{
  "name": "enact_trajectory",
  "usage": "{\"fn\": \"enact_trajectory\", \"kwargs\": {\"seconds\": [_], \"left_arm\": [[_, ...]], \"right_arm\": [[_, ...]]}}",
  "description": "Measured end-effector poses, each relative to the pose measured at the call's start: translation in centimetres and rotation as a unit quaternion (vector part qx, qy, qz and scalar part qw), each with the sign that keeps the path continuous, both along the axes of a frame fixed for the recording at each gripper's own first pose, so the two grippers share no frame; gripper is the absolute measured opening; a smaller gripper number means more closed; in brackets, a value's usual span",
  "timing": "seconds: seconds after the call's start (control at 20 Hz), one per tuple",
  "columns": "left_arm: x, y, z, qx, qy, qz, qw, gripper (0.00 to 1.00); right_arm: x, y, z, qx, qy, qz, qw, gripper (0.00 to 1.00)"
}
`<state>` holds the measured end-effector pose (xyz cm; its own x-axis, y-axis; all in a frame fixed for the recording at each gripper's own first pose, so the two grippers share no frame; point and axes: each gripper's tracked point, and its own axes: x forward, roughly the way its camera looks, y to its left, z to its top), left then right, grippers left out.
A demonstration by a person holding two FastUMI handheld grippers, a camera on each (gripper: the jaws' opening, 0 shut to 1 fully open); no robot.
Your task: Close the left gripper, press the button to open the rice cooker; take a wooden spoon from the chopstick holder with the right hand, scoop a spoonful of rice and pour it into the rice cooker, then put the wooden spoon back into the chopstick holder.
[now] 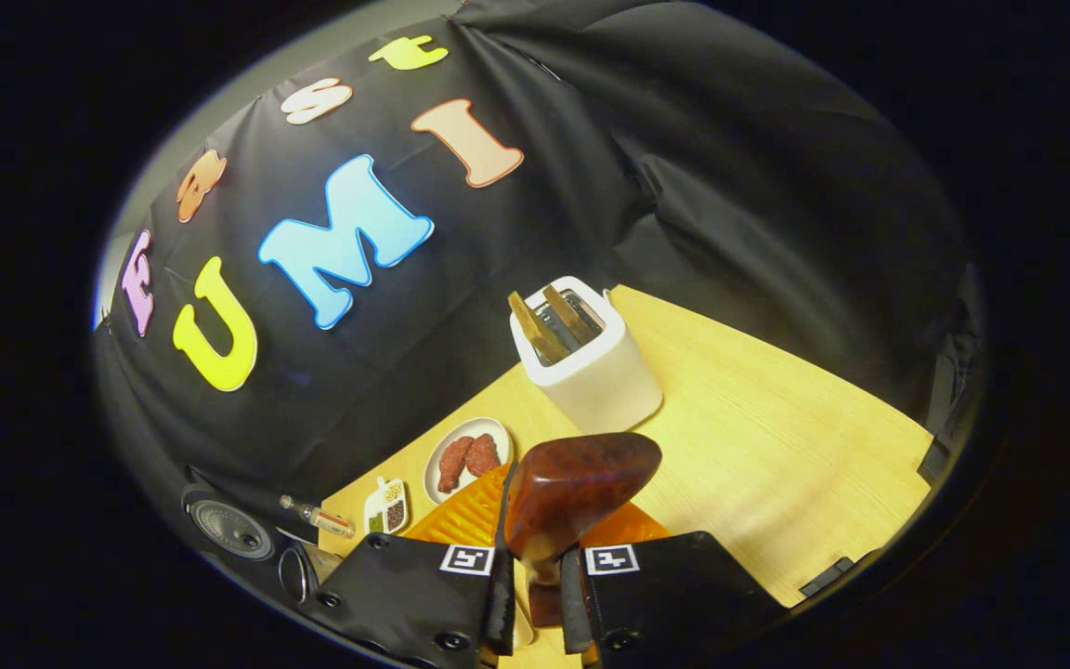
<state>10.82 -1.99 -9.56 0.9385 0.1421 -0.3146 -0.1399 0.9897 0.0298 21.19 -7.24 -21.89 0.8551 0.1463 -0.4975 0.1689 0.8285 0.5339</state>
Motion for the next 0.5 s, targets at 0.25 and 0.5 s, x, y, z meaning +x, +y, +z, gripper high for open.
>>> {"fn": "enact_trajectory", "kwargs": {"seconds": [0.25, 0.5], "left_arm": [[-1.8, -0.2, 0.5, 0.024, 0.007, 0.016, 1.000, 0.93], [-2.8, -0.7, 0.8, 0.024, 0.012, 0.026, 0.999, 0.93]], "right_arm": [[1.0, -0.1, -3.2, -0.032, 0.011, 0.008, 0.999, 0.22], [1.3, 1.4, -7.0, -0.065, 0.040, 0.023, 0.997, 0.18]]}}
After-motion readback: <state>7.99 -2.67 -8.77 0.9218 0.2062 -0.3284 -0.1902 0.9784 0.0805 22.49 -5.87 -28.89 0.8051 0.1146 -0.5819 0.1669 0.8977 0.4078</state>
